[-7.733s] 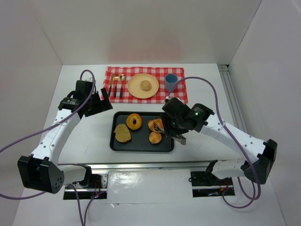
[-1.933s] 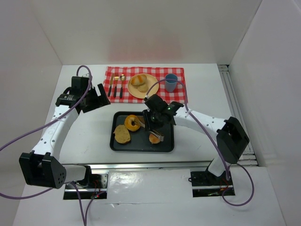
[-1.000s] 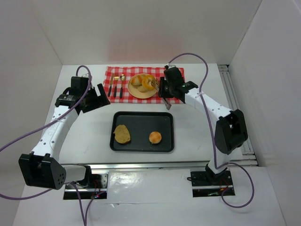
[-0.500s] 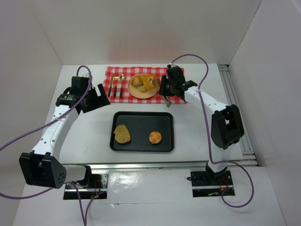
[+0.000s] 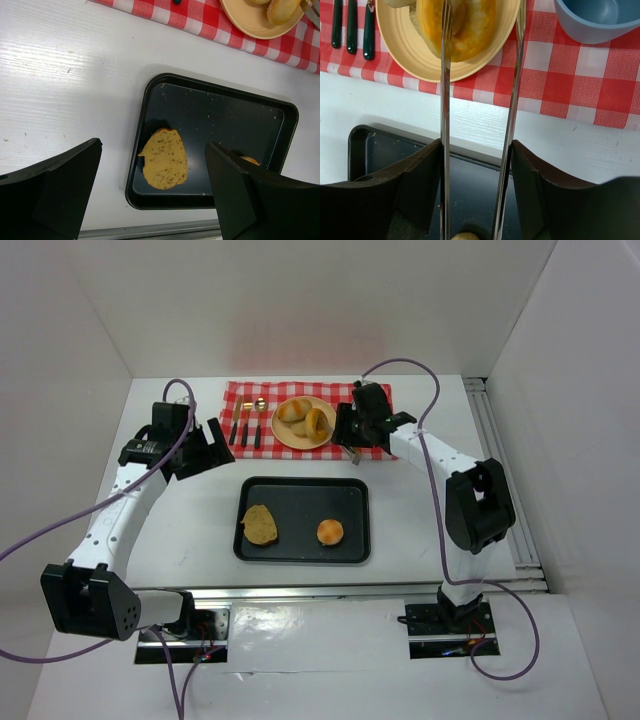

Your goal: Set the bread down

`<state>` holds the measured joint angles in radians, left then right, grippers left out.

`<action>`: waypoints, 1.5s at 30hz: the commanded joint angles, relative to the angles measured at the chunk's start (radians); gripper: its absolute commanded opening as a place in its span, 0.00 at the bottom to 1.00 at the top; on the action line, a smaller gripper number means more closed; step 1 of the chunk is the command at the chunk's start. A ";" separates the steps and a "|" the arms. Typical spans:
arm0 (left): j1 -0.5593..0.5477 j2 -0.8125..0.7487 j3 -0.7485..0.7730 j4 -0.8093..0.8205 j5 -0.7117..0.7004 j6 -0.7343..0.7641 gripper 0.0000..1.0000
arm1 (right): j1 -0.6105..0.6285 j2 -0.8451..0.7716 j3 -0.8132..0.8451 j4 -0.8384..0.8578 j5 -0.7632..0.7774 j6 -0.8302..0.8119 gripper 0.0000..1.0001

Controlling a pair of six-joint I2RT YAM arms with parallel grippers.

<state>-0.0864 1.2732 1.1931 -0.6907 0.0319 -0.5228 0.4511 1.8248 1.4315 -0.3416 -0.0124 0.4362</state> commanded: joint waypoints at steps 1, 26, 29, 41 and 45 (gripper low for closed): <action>0.005 0.000 0.003 0.014 0.011 0.015 0.97 | 0.001 -0.016 0.021 0.049 -0.011 0.001 0.62; 0.005 0.009 0.031 0.014 0.031 0.033 0.97 | -0.155 -0.438 -0.181 -0.076 0.412 -0.008 0.62; 0.005 0.018 0.040 0.014 0.031 0.033 0.97 | -0.205 -0.450 -0.261 -0.011 0.480 -0.008 0.62; 0.005 0.029 0.111 -0.017 0.053 0.043 0.97 | -0.296 -0.047 -0.226 0.354 0.609 -0.044 0.62; 0.005 0.038 0.120 -0.035 0.053 0.043 0.97 | -0.333 0.048 -0.172 0.328 0.551 -0.016 0.87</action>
<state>-0.0864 1.3060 1.2732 -0.7078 0.0696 -0.4992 0.1432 1.8526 1.1736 -0.1093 0.5293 0.4076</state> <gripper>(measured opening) 0.977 0.825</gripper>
